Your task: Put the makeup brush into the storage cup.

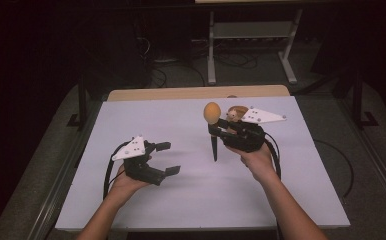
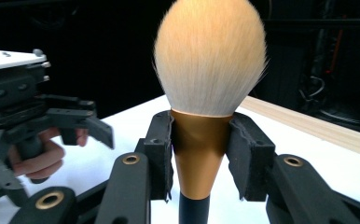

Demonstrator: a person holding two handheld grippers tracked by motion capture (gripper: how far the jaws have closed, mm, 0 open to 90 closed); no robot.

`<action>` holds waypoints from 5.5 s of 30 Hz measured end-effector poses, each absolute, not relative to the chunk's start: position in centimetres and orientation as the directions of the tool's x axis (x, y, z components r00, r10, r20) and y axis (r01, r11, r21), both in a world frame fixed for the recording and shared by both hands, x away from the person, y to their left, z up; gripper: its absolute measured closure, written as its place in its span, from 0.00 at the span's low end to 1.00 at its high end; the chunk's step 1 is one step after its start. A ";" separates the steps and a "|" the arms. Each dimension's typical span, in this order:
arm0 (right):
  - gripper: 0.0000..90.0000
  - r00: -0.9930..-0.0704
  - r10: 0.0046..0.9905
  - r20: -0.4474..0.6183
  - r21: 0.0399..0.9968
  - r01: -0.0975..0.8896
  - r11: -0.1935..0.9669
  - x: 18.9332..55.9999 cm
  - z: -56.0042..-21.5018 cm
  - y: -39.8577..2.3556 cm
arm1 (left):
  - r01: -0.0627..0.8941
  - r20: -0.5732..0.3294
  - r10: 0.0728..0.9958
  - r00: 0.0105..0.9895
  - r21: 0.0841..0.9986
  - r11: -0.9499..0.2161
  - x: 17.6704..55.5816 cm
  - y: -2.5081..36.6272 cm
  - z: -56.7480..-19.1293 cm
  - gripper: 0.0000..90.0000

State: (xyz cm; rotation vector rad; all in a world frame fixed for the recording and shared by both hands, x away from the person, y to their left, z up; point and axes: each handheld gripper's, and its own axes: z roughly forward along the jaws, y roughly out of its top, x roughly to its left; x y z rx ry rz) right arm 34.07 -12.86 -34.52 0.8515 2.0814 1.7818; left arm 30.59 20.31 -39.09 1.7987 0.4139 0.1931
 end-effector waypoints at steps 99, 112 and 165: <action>0.68 -0.498 0.865 0.061 0.987 0.162 0.023 41.5 -31.8 -17.9 | 0.259 -0.143 0.496 0.856 0.950 -0.172 26.7 26.2 -41.0 0.14; 0.68 -0.446 0.893 0.058 0.986 0.168 0.020 42.8 -32.1 -18.3 | 0.254 -0.138 0.499 0.855 0.952 -0.172 26.8 26.4 -41.0 0.14; 0.68 -0.419 0.908 0.006 0.945 0.298 0.132 46.3 -36.2 -17.6 | 0.251 -0.135 0.493 0.860 0.951 -0.179 26.8 26.5 -41.1 0.14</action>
